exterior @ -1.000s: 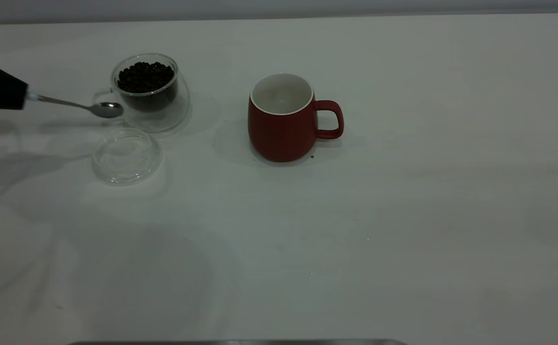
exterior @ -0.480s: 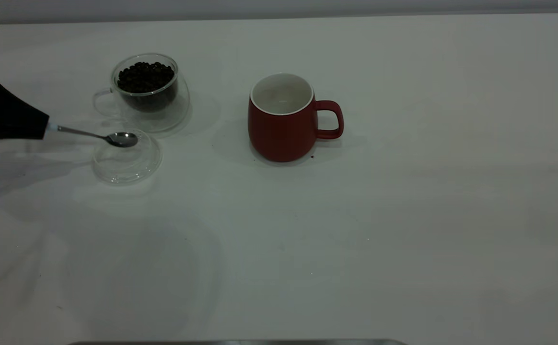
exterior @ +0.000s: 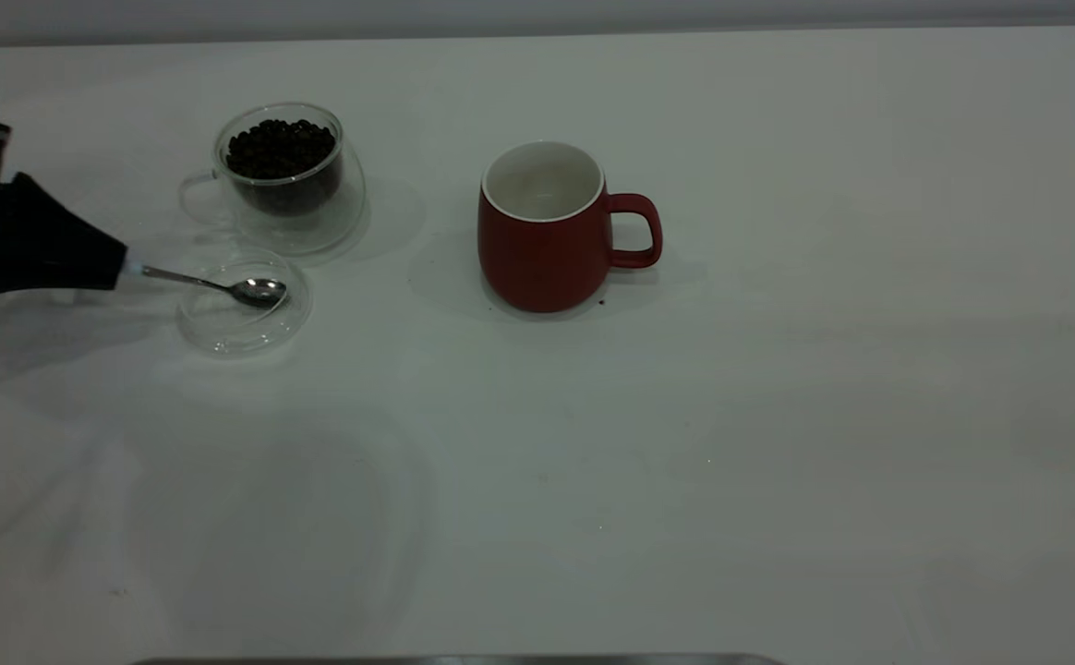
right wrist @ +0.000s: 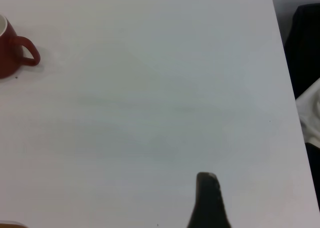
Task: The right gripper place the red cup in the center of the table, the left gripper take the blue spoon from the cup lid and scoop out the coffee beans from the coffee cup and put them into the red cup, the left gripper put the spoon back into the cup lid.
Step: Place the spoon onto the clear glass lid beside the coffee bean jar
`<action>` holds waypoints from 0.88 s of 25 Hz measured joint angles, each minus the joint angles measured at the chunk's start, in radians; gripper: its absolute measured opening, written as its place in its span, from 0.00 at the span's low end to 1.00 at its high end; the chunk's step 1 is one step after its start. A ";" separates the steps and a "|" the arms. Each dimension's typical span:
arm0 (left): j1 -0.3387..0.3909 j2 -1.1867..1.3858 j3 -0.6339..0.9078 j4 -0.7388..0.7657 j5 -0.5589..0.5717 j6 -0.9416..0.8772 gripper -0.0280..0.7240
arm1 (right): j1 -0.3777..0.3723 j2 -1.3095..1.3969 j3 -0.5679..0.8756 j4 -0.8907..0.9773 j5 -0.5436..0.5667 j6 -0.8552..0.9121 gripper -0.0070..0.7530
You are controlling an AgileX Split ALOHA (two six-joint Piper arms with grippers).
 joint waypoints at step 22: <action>-0.033 0.000 -0.025 0.062 -0.061 -0.056 0.74 | 0.000 0.000 0.000 0.000 0.000 0.000 0.78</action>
